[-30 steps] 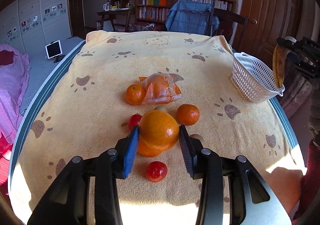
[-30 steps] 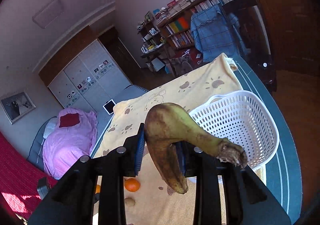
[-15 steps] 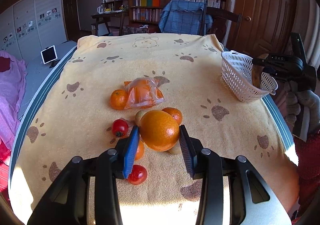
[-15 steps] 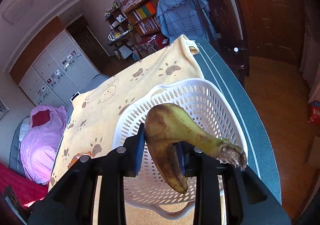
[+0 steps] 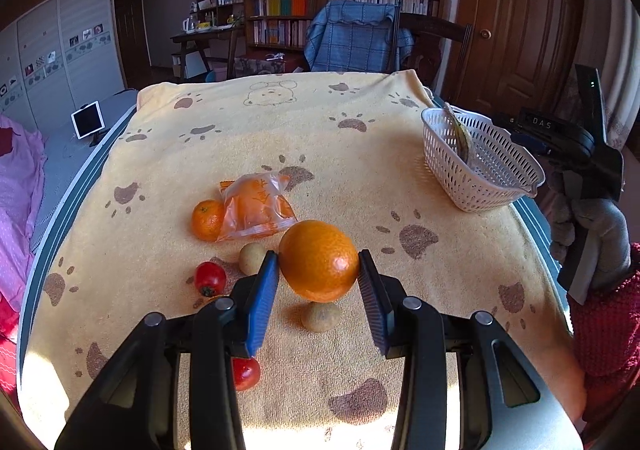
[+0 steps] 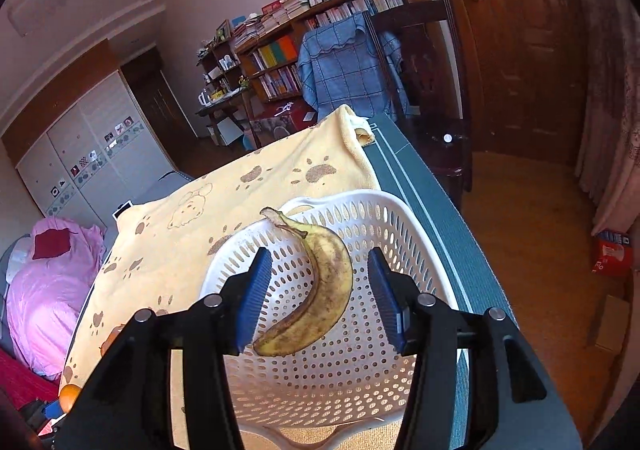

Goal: Organize fruits
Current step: 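Lower the banana into the basket and open the right gripper while the left gripper grasps an orange, then drop the orange into the basket by opening the left gripper, then move the right tool back over the fruit on the blanket, then grasp an orange with the right gripper while the left gripper grasps a red tomato, then carry the orange to the basket and release it with the right gripper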

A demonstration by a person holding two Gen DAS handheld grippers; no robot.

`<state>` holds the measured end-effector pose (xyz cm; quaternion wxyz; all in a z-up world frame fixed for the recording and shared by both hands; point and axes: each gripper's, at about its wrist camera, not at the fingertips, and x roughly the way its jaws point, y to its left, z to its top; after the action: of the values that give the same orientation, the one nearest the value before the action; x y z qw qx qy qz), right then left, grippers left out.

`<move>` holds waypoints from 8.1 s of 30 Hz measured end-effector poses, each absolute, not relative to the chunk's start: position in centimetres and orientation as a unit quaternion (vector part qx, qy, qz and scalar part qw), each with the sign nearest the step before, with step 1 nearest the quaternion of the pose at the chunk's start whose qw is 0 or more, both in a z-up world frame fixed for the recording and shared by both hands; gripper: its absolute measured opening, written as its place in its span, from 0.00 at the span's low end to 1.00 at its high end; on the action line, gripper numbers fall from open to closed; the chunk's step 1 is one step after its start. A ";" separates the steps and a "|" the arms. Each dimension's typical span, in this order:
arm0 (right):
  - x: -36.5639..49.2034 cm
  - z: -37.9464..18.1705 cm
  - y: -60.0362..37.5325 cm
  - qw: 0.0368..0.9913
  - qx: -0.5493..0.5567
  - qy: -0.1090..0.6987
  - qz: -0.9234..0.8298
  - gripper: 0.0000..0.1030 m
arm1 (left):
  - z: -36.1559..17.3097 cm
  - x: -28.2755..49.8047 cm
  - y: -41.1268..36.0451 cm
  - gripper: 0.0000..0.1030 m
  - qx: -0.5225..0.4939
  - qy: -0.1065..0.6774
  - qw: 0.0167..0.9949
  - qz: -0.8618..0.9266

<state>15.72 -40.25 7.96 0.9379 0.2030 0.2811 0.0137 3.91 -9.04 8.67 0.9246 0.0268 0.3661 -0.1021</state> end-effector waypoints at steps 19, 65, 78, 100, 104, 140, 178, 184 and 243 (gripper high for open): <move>12.5 7.4 -41.9 0.955 0.183 0.182 -0.144 0.69 | 10.1 10.7 -22.7 0.40 0.035 0.358 0.903 -0.237; 11.8 7.2 -36.2 0.978 0.092 0.177 -0.056 0.78 | 9.9 8.4 -14.6 0.84 0.049 0.326 0.941 -0.081; 12.2 6.7 -35.2 0.980 0.061 0.179 -0.066 0.78 | 9.0 8.2 -10.9 0.85 0.023 0.330 0.942 -0.058; 10.2 10.1 -27.0 0.963 0.056 0.253 0.072 0.87 | 7.6 7.3 3.1 0.84 -0.078 0.331 0.940 0.014; 10.2 9.2 -24.4 0.947 0.072 0.291 0.110 0.87 | 7.0 7.0 3.9 0.85 -0.082 0.335 0.939 0.008; 12.7 1.9 -13.6 0.885 0.026 0.423 0.194 0.39 | 3.3 7.3 6.9 0.84 -0.140 0.361 0.922 -0.017; 11.6 2.1 -17.3 0.912 0.062 0.377 0.152 0.39 | 2.3 8.2 3.8 0.28 -0.132 0.396 0.903 -0.097; 11.4 2.3 -17.2 0.915 0.060 0.370 0.150 0.39 | 2.7 7.7 4.5 0.28 -0.134 0.377 0.914 -0.067; 8.1 8.9 -32.5 0.960 0.171 0.215 -0.057 0.57 | 4.3 6.6 3.5 0.28 -0.107 0.346 0.932 -0.032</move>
<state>8.09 -32.51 8.93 0.9597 0.1713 0.2154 -0.0568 6.56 3.48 4.30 0.9315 -0.1067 0.3463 -0.0317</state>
